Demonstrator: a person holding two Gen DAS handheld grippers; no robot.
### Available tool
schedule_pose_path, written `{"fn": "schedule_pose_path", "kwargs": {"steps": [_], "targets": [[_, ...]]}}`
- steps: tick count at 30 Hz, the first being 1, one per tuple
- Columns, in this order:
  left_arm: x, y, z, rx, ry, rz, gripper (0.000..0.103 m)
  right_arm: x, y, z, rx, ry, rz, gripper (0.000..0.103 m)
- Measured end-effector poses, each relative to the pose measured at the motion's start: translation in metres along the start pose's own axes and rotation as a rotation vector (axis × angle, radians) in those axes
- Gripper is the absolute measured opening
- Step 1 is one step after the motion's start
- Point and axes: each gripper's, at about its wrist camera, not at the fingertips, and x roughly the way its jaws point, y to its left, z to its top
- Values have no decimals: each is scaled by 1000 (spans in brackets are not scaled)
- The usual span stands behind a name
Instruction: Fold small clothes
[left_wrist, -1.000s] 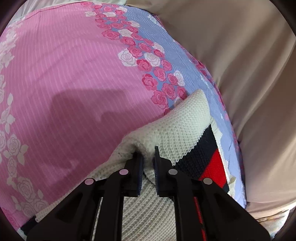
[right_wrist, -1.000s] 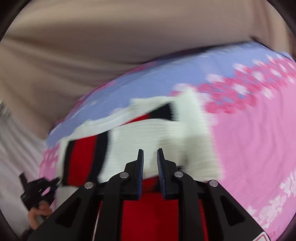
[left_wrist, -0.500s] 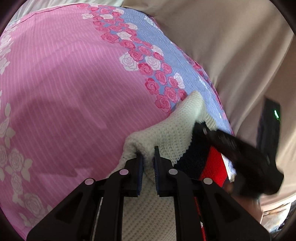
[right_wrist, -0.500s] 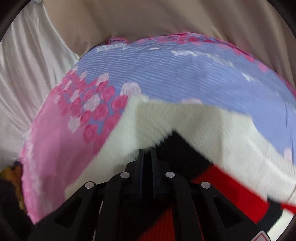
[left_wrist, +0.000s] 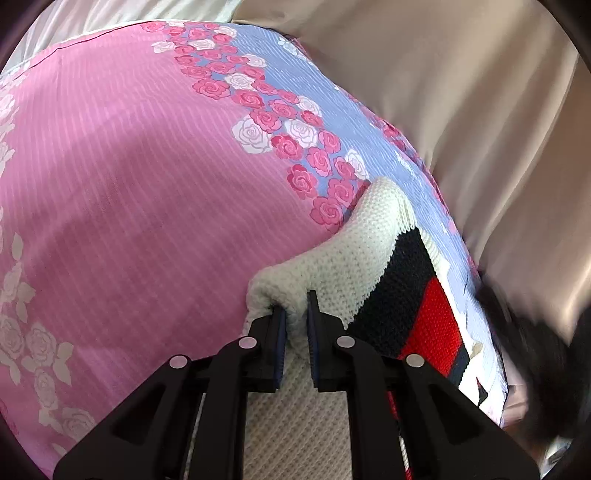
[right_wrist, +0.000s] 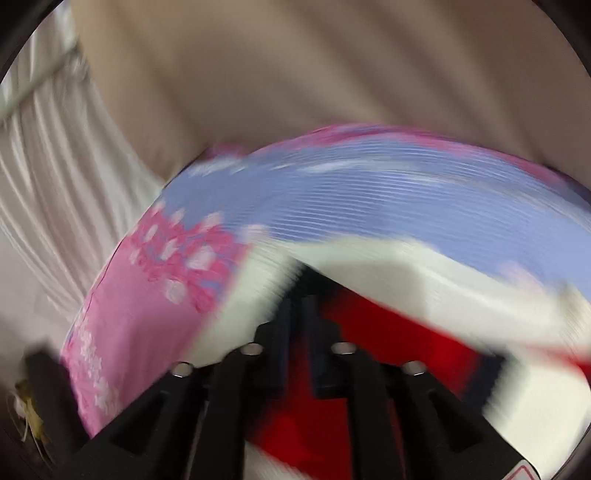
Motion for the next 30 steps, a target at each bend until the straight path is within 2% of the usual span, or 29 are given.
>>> {"fn": "schedule_pose_path", "kwargs": {"steps": [1, 2, 4, 5, 6, 8, 11, 12, 13, 14, 16, 17, 18, 19, 21, 23, 24, 25, 26, 27, 29, 30], "targets": [[1, -1, 0, 2, 1, 2, 11, -23, -23, -16, 45, -26, -40, 32], [1, -1, 0, 7, 1, 7, 11, -48, -53, -37, 103, -42, -103, 37], [2, -3, -1, 23, 0, 17, 11, -90, -115, -80, 259, -39, -233, 40], [2, -4, -2, 27, -2, 22, 11, -104, -145, -99, 352, -24, -257, 40], [2, -5, -2, 32, -5, 27, 11, -109, -167, -111, 414, 1, -259, 40], [2, -7, -3, 36, -10, 42, 11, -112, -189, -119, 459, 11, -249, 40], [2, -9, -4, 26, -14, 64, 11, -99, -196, -112, 461, 12, -171, 39], [1, -10, -4, 23, -17, 72, 11, -92, -196, -110, 452, 22, -161, 33], [2, -10, -4, 24, -18, 77, 11, -83, -195, -107, 442, 28, -138, 9], [2, -11, -3, 26, -17, 82, 11, -80, -194, -104, 437, 25, -124, 5], [3, -10, -3, 28, -15, 87, 11, -90, -194, -102, 427, -37, -154, 5], [3, -10, -2, 32, -16, 90, 11, -91, -198, -104, 425, -49, -194, 4], [4, -11, -3, 37, -18, 94, 11, -86, -206, -108, 434, -20, -238, 0], [4, -13, -4, 51, -21, 105, 11, -82, -215, -114, 450, 14, -241, 0], [2, -16, -5, 73, -12, 114, 12, -99, -223, -117, 508, 11, -169, 0], [-12, -16, -8, 100, 6, 91, 17, -138, -215, -120, 508, -63, -128, 9], [-24, -12, -12, 116, 7, 84, 25, -160, -208, -127, 494, -88, -127, 17], [-35, -9, -16, 129, 2, 88, 31, -176, -203, -135, 485, -89, -130, 33], [-50, 0, -23, 146, -4, 97, 45, -192, -197, -149, 475, -80, -131, 40], [-61, 8, -29, 156, -5, 107, 54, -206, -192, -169, 460, -50, -135, 47], [-84, 37, -47, 161, 29, 135, 60, -222, -179, -207, 435, 31, -161, 47], [-92, 52, -56, 154, 56, 143, 62, -231, -169, -238, 424, 87, -180, 48]]}}
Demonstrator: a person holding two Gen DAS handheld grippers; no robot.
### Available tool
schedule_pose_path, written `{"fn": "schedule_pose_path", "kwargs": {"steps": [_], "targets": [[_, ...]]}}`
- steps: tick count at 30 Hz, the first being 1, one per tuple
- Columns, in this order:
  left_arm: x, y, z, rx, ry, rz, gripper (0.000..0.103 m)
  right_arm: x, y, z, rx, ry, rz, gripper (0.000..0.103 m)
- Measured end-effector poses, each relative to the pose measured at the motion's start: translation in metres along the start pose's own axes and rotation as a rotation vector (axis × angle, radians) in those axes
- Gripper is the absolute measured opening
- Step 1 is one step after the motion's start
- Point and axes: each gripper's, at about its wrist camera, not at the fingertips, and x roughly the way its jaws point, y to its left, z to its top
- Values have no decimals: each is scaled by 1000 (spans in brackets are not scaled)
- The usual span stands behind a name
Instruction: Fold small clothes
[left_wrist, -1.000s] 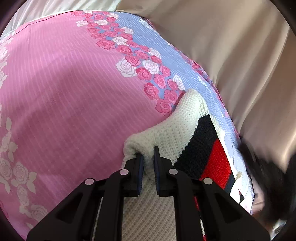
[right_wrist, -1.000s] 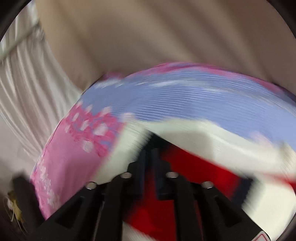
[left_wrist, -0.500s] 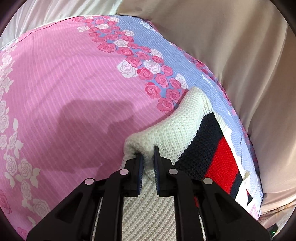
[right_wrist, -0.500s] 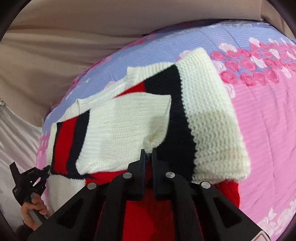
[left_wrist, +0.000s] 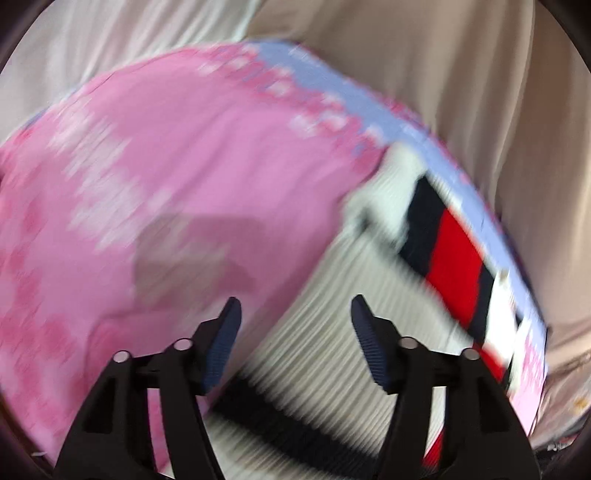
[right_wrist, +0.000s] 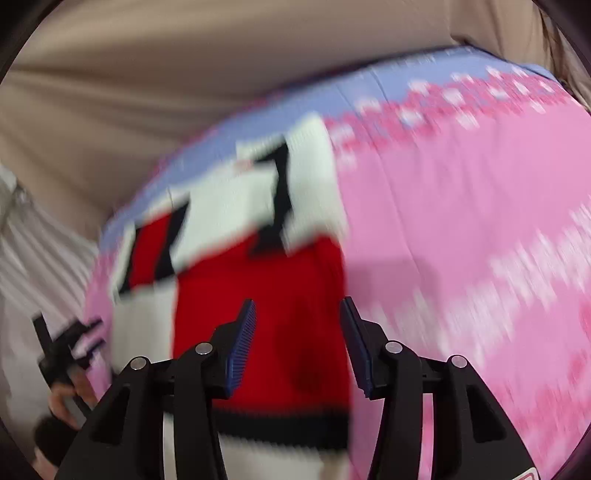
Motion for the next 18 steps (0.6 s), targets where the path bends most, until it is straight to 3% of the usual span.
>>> {"fn": "schedule_pose_path", "kwargs": {"steps": [2, 3, 4, 6, 7, 9, 12, 13, 14, 15, 16, 18], "targets": [[-9, 34, -29, -31, 77, -8, 62, -7, -9, -52, 8, 80, -32, 49], [-22, 47, -46, -20, 62, -55, 66, -7, -11, -73, 22, 115, -30, 50], [-29, 51, -56, -9, 79, -21, 69, -5, -11, -97, 43, 155, -34, 50], [-42, 56, -76, 8, 122, -26, 70, -1, -7, -124, 67, 189, -24, 53], [-45, 57, -83, 1, 144, -32, 72, -5, 2, -131, 35, 150, -26, 62], [-49, 58, -97, -9, 167, -47, 77, 2, 18, -133, -34, 174, 22, 63], [-52, 53, -110, 8, 129, -22, 75, 12, 29, -124, -137, 167, 39, 64], [-52, 50, -112, 11, 116, 12, 71, 14, 29, -119, -141, 164, 54, 58], [-54, 50, -114, 5, 109, 29, 49, 16, 26, -110, -134, 164, 77, 47], [-54, 50, -114, -12, 112, 22, 22, 18, 22, -105, -126, 174, 84, 10], [-53, 54, -115, -52, 137, 7, 11, 19, 16, -100, -115, 178, 91, 9], [-59, 60, -116, -118, 149, -1, 10, 6, 4, -91, -97, 126, 110, 7]]}}
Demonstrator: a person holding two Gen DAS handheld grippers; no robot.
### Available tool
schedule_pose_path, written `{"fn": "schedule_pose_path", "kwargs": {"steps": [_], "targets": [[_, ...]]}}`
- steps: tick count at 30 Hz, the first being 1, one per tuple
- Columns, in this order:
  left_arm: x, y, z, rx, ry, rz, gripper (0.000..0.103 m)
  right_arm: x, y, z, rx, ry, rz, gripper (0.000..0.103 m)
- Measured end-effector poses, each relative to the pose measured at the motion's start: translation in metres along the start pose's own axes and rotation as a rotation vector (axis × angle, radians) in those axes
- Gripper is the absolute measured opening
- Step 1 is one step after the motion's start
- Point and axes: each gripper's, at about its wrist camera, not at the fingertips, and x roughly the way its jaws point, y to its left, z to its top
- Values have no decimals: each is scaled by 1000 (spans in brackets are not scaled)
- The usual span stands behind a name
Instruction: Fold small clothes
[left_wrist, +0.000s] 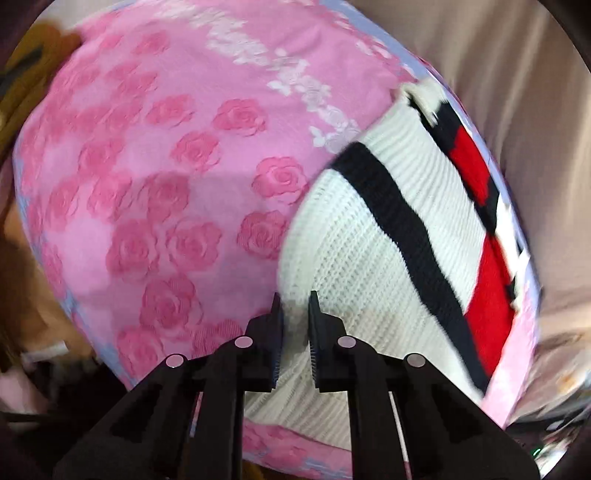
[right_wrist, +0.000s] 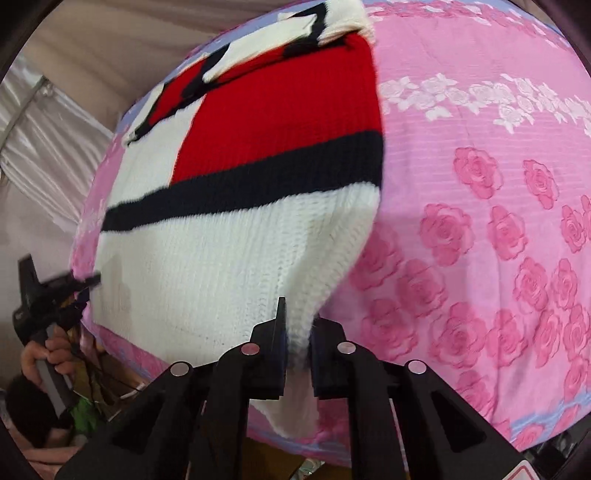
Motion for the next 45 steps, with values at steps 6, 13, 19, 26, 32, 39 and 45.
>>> {"fn": "schedule_pose_path", "kwargs": {"steps": [6, 13, 19, 26, 32, 39, 45], "targets": [[-35, -16, -29, 153, 27, 23, 9, -53, -25, -8, -11, -59, -81, 6], [-44, 2, -123, 278, 277, 108, 9, -75, -81, -82, 8, 162, -198, 5], [-97, 20, -128, 231, 296, 87, 9, -97, -72, -130, -30, 349, -122, 5], [-92, -91, -31, 344, -7, -106, 9, -117, -79, 30, 135, -114, 103, 6], [-9, -166, 44, 284, -141, -66, 15, -29, -101, 122, 331, -155, 179, 8], [12, -167, 43, 305, -178, -28, 50, -51, -97, 130, 320, -263, 115, 30], [10, -172, 22, 513, -194, -21, 65, -60, -72, 116, 94, -292, -63, 58]]}}
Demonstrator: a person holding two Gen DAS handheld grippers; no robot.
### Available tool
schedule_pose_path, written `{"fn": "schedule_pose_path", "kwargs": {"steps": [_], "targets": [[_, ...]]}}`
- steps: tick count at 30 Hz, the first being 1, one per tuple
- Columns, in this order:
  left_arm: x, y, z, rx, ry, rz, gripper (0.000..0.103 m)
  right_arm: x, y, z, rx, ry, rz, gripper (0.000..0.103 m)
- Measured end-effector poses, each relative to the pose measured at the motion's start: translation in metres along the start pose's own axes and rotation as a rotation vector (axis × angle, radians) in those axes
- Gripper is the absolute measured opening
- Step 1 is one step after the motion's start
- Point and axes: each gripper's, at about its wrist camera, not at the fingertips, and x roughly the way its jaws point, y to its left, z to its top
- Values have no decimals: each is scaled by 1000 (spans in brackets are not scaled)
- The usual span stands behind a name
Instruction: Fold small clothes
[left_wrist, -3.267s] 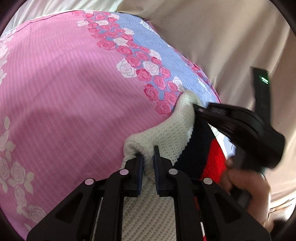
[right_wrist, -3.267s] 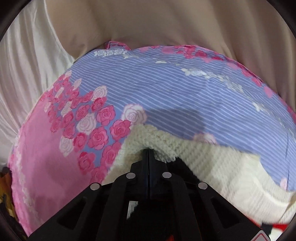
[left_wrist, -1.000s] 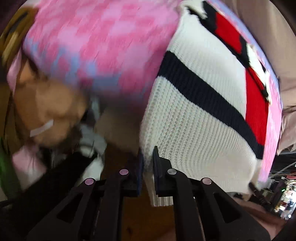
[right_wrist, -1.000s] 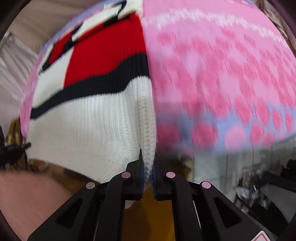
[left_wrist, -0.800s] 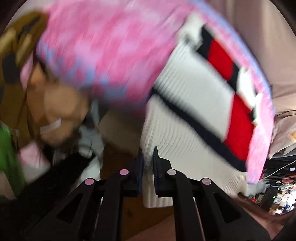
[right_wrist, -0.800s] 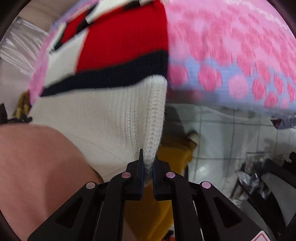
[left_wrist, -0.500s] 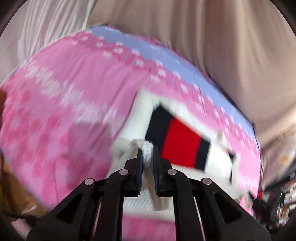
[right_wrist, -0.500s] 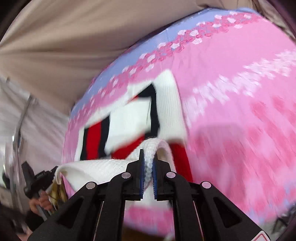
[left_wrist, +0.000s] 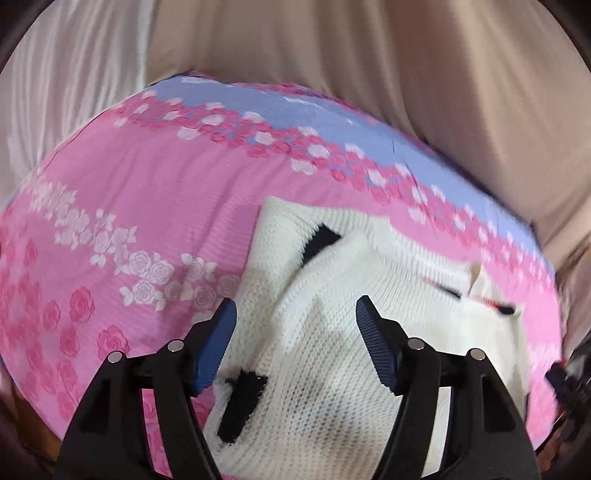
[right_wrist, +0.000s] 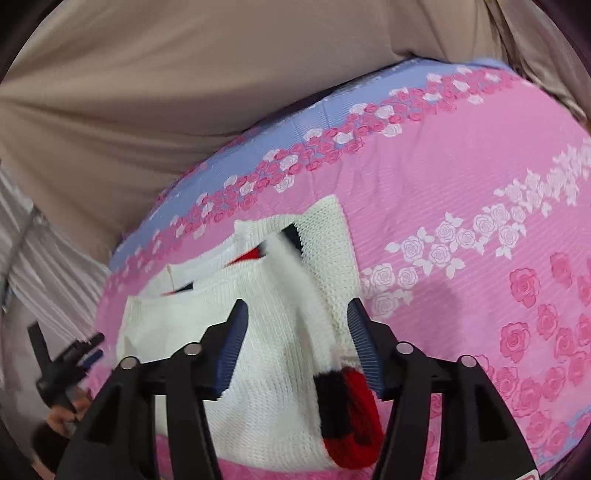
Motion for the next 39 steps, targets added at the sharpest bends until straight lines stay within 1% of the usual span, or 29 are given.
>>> {"fn": "schedule_pose_path", "kwargs": {"steps": [4, 5, 7, 8, 9, 10, 11, 12, 13, 15, 16, 17, 18, 19, 21, 22, 24, 25, 27, 28, 29, 30, 31, 32, 33, 34, 35, 36, 39], "targets": [[33, -5, 9, -13, 57, -12, 64, 37, 20, 13, -134, 43, -110, 58], [44, -7, 14, -22, 86, -11, 60, 48, 22, 18, -144, 50, -124, 58], [59, -10, 20, -13, 133, -42, 42, 64, 22, 26, -136, 63, -130, 58], [65, -11, 22, -5, 156, -55, 17, 72, 21, 29, -121, 72, -123, 58], [71, -13, 23, 1, 180, -55, 8, 74, 20, 30, -107, 86, -107, 50], [70, -14, 25, 3, 171, -63, 7, 79, 20, 32, -91, 111, -63, 17], [64, -14, 27, 3, 154, -71, 7, 79, 22, 32, -81, 136, -38, 8], [56, -14, 30, 0, 134, -80, 7, 71, 26, 34, -65, 117, -3, 8], [40, -13, 36, -12, 96, -93, 6, 54, 30, 38, -43, 62, 48, 7], [17, -8, 48, -38, 46, -115, 6, 20, 34, 49, 3, -24, 116, 7], [10, -5, 58, -47, 22, -103, 6, 7, 35, 58, 16, -68, 132, 7], [10, -2, 66, -51, 9, -87, 6, 1, 33, 68, 21, -98, 126, 7], [15, 0, 73, -50, 8, -75, 6, 5, 29, 78, 33, -108, 115, 7], [27, 3, 81, -51, 12, -62, 7, 13, 22, 86, 53, -105, 107, 7], [61, 5, 89, -52, 71, -39, 7, 41, 5, 97, 92, -63, 77, 6], [75, 2, 88, -41, 98, -23, 7, 67, -4, 99, 98, -13, 29, 6], [105, -8, 81, 24, 133, 53, 7, 105, -14, 94, 90, 64, -51, 6], [113, -10, 79, 34, 142, 76, 7, 116, -17, 90, 91, 85, -74, 6], [118, -9, 77, 8, 134, 86, 7, 121, -22, 88, 142, 77, -59, 6], [117, -7, 77, -7, 138, 78, 7, 117, -22, 89, 163, 71, -48, 7], [113, -5, 77, -25, 140, 57, 10, 111, -20, 89, 169, 65, -34, 8], [105, -1, 78, -45, 134, 20, 13, 100, -16, 89, 158, 54, -34, 11], [96, 1, 78, -56, 123, 9, 14, 85, -12, 87, 147, 35, -47, 15], [82, 6, 76, -66, 102, -2, 19, 72, -10, 84, 142, 21, -41, 18], [68, 11, 72, -71, 88, 0, 27, 57, -9, 78, 138, 11, -23, 28], [58, 14, 67, -75, 84, 0, 33, 41, -11, 68, 134, 9, -14, 43], [44, 23, 53, -87, 92, 1, 44, 28, -13, 53, 125, 19, -18, 50], [36, 30, 43, -96, 102, 2, 50, 19, -16, 41, 116, 36, -24, 55], [14, 58, -16, -176, 190, -16, 57, 3, -32, -21, 99, 148, -51, 58]]}}
